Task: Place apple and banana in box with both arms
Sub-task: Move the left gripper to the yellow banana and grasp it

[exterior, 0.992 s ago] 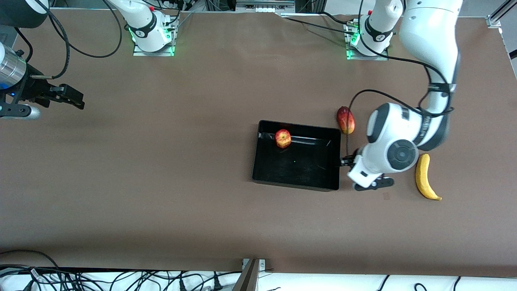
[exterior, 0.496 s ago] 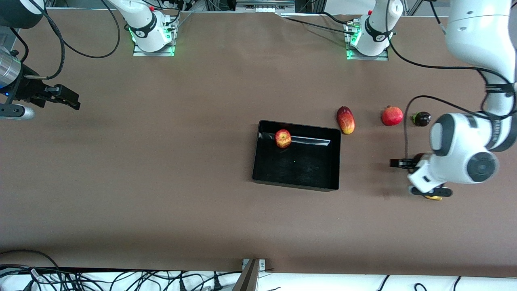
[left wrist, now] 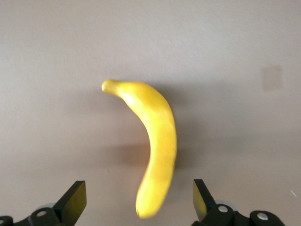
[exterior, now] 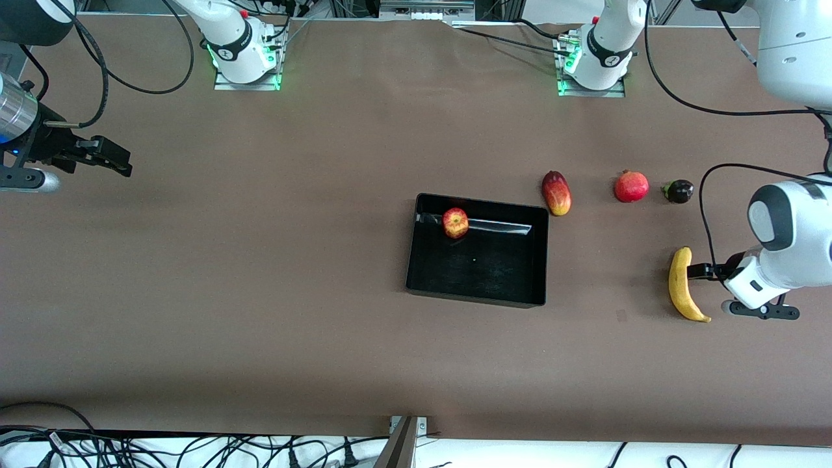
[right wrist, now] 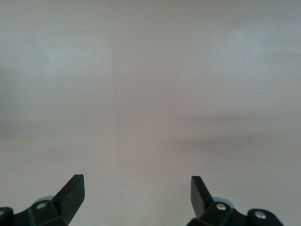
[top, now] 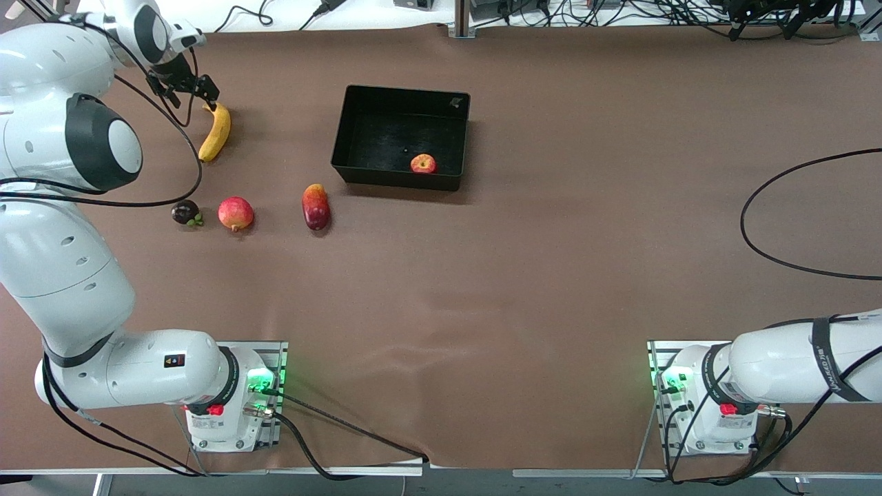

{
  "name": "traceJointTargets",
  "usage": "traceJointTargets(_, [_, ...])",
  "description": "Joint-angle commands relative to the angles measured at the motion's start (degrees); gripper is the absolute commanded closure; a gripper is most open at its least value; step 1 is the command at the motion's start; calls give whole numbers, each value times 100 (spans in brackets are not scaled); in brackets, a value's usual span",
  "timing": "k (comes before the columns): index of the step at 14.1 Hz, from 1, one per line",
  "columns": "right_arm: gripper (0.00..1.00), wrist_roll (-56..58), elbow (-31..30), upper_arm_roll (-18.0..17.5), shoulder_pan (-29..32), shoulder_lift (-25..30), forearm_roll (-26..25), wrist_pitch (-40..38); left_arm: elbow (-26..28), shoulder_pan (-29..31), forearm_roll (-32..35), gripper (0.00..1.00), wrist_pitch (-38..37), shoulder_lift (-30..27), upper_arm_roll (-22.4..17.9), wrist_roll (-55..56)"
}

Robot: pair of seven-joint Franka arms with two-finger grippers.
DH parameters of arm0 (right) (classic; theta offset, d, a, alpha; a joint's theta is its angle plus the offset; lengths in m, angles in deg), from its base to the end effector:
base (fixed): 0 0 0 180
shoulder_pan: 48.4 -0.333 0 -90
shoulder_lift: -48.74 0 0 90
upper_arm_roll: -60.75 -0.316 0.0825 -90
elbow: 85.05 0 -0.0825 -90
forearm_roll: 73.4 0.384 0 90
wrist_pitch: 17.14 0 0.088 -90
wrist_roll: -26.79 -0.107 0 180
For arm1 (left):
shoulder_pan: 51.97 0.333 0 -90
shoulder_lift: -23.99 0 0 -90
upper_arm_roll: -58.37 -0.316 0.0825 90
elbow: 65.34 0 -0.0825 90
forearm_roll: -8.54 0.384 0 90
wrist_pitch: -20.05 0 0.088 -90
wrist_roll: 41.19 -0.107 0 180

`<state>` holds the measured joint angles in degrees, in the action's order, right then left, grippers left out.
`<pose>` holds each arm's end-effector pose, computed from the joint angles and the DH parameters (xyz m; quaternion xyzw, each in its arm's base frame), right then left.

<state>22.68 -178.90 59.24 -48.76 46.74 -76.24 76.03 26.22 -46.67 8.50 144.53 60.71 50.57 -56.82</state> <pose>0.5667 0.0132 0.5780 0.9993 -0.0176 -0.0221 0.0254 0.6734 0.1443 0.2546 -0.9981 0.0340 0.0395 0.0319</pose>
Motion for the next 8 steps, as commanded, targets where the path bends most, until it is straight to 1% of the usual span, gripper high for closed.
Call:
traceJointTargets(1, [0, 24, 148, -7, -16, -73, -76, -79, 204, -55, 5, 0, 515, 159, -37, -107])
traceJointTargets(3, [0, 24, 148, -7, -16, -64, -76, -79, 205, -56, -39, 0, 621, 291, -37, -90])
traceJointTargets(4, [0, 24, 148, -7, -16, -64, -67, -79, 231, -64, -92, 0, 795, 370, -37, -81])
traceJointTargets(7, [0, 24, 156, -7, -16, -73, -67, -88, 616, -64, -92, 0, 1594, 493, -45, 7])
traceJointTargets(8, [0, 33, 156, -7, -16, -64, -67, -88, 705, -64, -92, 0, 1736, 537, -37, 7])
